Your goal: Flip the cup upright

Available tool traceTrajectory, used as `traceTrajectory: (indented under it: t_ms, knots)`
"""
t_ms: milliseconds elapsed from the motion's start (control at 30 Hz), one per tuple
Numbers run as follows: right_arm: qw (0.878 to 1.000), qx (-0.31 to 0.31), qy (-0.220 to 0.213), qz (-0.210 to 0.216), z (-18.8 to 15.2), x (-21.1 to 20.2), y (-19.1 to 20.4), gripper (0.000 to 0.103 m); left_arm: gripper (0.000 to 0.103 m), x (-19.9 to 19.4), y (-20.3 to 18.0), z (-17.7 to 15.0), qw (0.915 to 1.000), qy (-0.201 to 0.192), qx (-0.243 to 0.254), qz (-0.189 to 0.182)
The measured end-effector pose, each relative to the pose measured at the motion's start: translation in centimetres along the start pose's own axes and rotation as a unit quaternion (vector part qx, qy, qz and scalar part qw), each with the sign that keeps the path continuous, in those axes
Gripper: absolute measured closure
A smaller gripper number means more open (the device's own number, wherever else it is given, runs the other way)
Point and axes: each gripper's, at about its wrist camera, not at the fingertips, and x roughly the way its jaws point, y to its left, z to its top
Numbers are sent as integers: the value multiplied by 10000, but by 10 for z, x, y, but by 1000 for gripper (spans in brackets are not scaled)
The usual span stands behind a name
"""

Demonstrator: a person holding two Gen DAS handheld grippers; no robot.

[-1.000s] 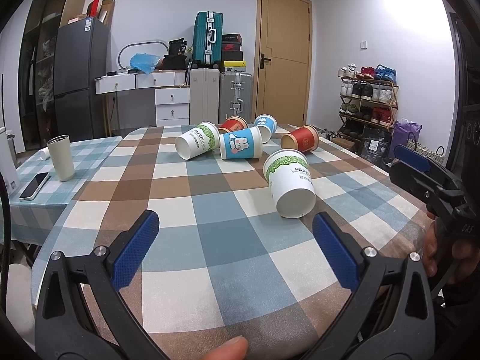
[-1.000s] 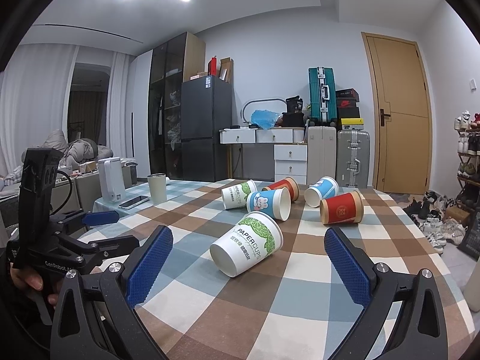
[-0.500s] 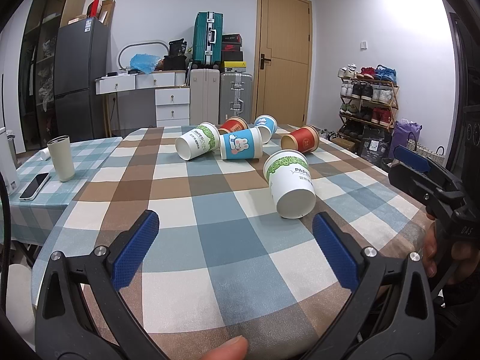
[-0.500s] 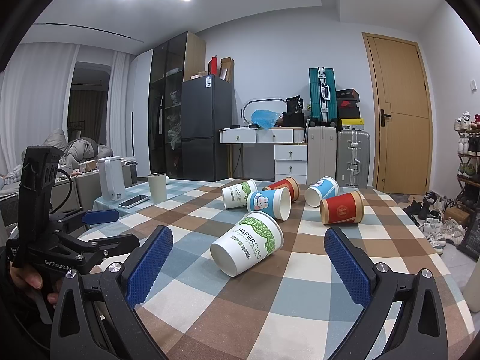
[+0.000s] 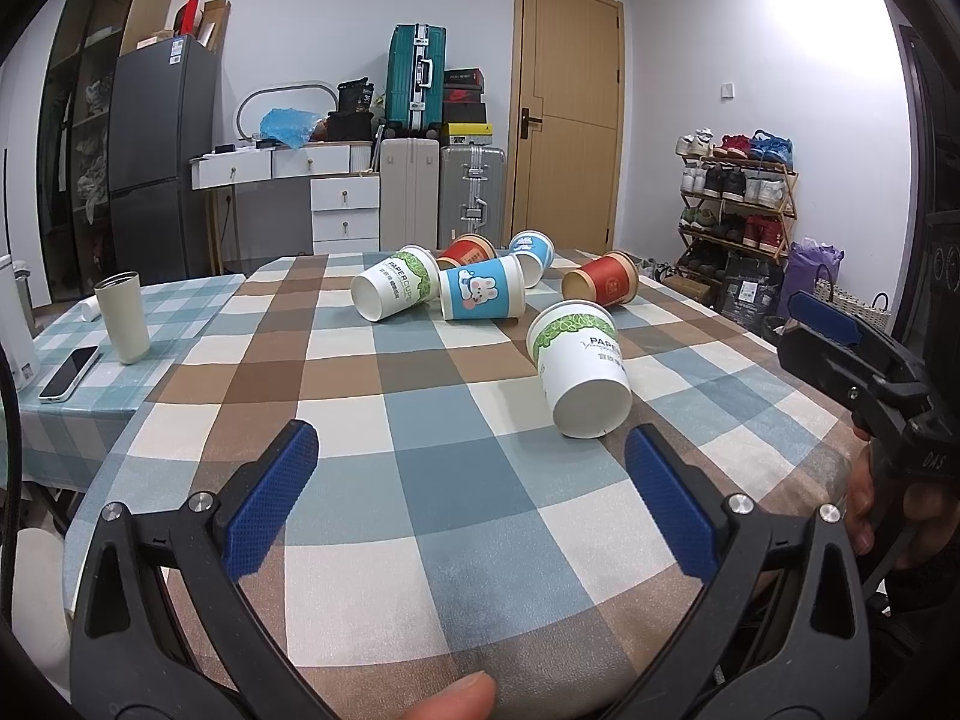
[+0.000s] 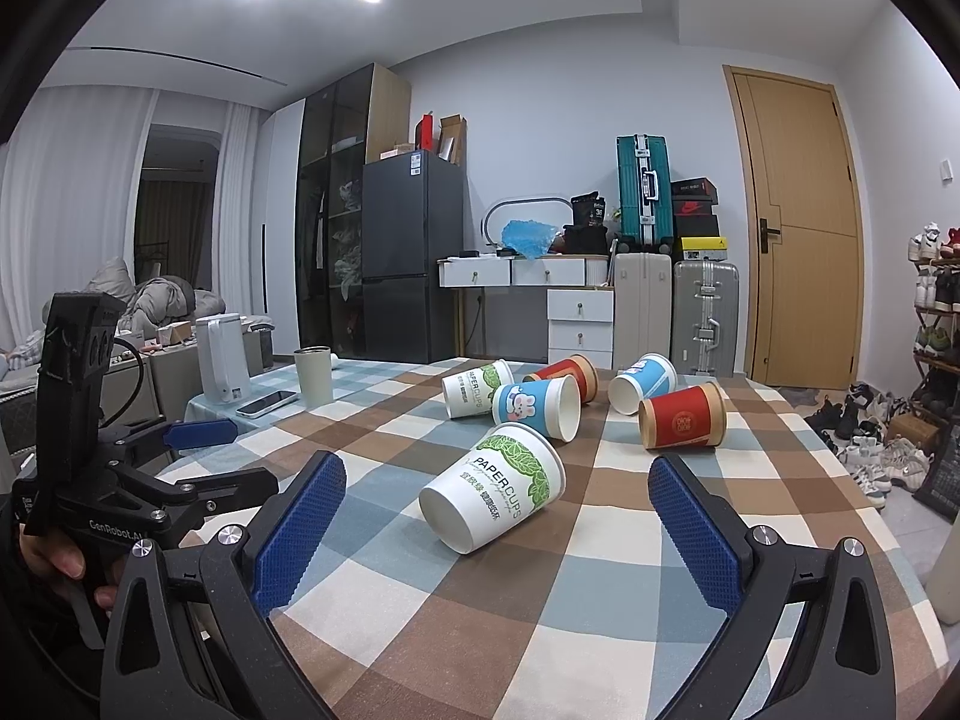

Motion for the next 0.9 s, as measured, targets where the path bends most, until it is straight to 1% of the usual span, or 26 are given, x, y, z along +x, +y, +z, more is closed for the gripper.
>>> traceTrajectory:
  t_ms: [333,600,767,900]
  knots:
    - [9999,87,73,4,4,-3,-5,0,1,0,0,3,10000,5,14,-37]
    - [9998,120,157,-20,8,-7,-14,0,1,-5,-14,16,9998,-63,181,-57]
    - [9992,155,359,-72,9,-3,-21,0,1,0,-23,24,9996,-3,220,-160]
    - [9982,143,580,-108,6,2,-27,0,1,12,-29,28,9992,166,316,-178]
